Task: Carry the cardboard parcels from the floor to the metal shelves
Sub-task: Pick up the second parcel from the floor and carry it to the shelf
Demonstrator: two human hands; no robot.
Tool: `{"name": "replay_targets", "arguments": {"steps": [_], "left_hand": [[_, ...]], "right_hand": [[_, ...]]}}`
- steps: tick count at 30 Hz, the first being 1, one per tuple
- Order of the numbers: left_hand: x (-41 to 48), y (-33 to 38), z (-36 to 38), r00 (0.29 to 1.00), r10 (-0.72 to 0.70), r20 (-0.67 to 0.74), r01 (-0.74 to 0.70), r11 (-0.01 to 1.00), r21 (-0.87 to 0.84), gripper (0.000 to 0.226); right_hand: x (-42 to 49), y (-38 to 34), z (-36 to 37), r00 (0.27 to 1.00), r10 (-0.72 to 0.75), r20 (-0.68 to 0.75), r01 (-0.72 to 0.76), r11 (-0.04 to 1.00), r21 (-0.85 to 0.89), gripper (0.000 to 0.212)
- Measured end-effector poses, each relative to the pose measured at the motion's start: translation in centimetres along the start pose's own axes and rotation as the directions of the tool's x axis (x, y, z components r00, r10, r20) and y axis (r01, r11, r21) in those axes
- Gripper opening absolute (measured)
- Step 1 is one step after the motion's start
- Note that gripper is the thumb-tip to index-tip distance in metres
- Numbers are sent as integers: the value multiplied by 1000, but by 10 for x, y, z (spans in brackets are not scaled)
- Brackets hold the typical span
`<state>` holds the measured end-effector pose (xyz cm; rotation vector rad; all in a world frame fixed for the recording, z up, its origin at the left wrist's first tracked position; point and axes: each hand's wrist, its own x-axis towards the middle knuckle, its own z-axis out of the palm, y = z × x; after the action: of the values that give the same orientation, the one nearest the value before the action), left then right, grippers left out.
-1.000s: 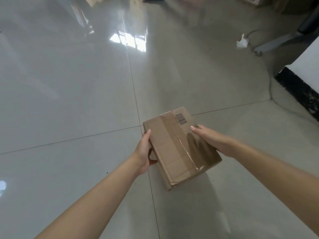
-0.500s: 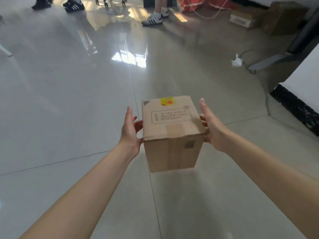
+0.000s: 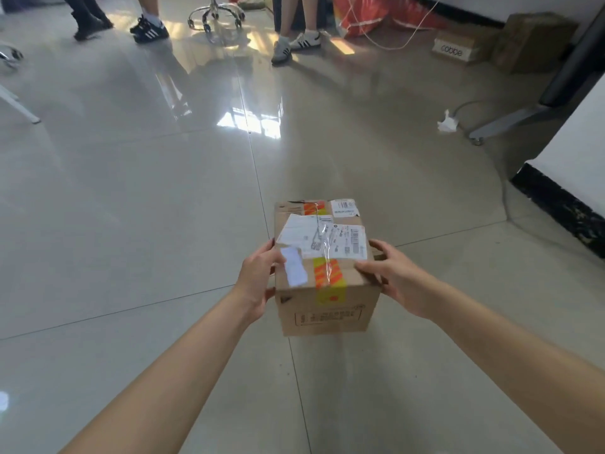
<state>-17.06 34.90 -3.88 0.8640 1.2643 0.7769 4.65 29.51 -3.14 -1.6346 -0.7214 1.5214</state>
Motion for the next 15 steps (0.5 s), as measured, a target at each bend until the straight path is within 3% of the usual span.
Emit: {"name": "replay_targets", "arguments": {"steps": [2, 5, 9, 15], "left_hand": [[-1, -2, 1, 1000, 2, -20, -3, 1000, -30, 37], [-3, -9, 0, 996, -4, -93, -9, 990, -139, 4], [-4, -15, 2, 996, 6, -90, -19, 990, -143, 14], [-3, -15, 5, 996, 3, -85, -12, 995, -101, 10]], "right_hand": [[-2, 7, -7, 995, -70, 74, 69, 997, 17, 67], [-8, 16, -12, 987, -132, 89, 133, 991, -5, 62], [-10, 26, -16, 988, -135, 81, 134, 991, 19, 57], [-10, 28, -21, 990, -120, 74, 119, 993, 11, 55]]}}
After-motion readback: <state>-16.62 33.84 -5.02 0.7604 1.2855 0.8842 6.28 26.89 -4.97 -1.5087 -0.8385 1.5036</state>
